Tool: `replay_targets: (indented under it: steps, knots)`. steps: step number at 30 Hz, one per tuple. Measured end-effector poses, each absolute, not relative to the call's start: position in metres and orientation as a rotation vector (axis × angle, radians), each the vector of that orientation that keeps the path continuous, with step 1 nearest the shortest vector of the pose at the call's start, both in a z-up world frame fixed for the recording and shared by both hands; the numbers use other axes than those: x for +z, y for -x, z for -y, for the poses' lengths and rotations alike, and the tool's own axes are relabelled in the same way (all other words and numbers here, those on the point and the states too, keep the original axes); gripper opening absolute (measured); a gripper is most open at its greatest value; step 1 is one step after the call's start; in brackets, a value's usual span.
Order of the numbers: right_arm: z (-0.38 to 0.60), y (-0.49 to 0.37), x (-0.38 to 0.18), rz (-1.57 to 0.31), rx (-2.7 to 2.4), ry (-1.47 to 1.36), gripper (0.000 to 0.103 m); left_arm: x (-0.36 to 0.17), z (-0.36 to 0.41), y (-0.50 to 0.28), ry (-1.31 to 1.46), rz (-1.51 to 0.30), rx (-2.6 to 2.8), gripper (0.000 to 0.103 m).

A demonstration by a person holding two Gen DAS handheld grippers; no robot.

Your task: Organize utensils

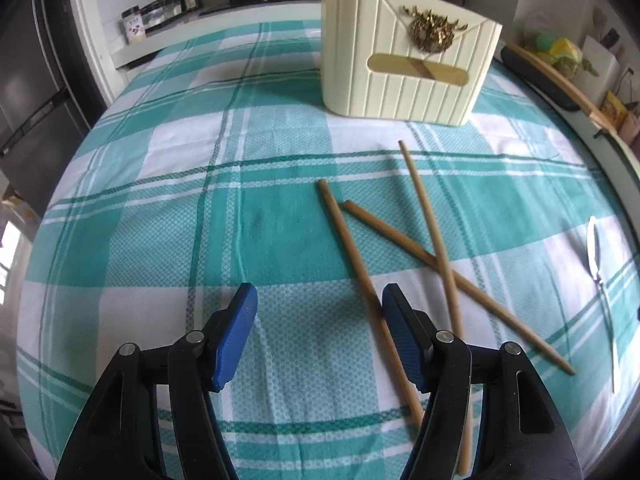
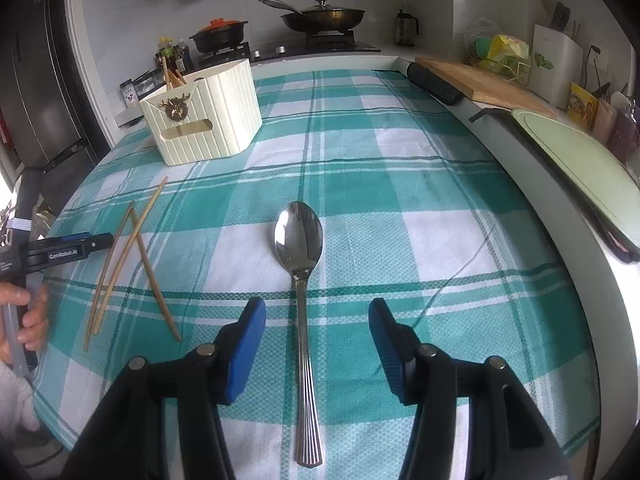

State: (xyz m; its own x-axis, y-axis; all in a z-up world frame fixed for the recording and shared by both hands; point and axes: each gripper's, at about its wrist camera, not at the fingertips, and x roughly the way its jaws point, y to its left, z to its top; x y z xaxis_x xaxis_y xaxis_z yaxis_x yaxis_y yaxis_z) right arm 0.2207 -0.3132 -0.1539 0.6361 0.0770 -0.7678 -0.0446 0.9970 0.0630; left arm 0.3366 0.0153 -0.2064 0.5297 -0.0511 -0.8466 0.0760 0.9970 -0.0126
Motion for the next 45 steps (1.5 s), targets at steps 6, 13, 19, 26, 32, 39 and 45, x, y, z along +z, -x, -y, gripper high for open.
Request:
replay_targets:
  steps: [6, 13, 19, 26, 32, 39, 45]
  knots:
    - [0.309, -0.241, -0.171, -0.919, 0.091, -0.006, 0.065, -0.209, -0.019, -0.334, -0.057, -1.011, -0.042, 0.071]
    - [0.284, -0.286, -0.199, -0.947, 0.088, 0.083, 0.066, -0.209, -0.027, -0.35, -0.053, -1.056, -0.05, 0.075]
    - [0.27, -0.314, -0.198, -0.949, 0.08, 0.114, 0.072, -0.21, -0.031, -0.386, -0.03, -1.088, -0.069, 0.073]
    - [0.277, -0.314, -0.197, -0.943, 0.04, 0.066, 0.051, -0.208, -0.023, -0.392, -0.048, -1.071, -0.097, 0.028]
    - [0.283, -0.314, -0.185, -0.883, 0.093, -0.016, 0.042, -0.201, -0.023, -0.382, -0.015, -1.041, -0.093, 0.004]
    - [0.282, -0.283, -0.135, -0.705, 0.206, -0.069, 0.042, -0.142, -0.041, -0.35, 0.048, -0.882, -0.092, 0.004]
    - [0.28, -0.251, -0.095, -0.578, 0.257, -0.073, 0.042, -0.086, -0.057, -0.313, 0.077, -0.735, -0.106, 0.004]
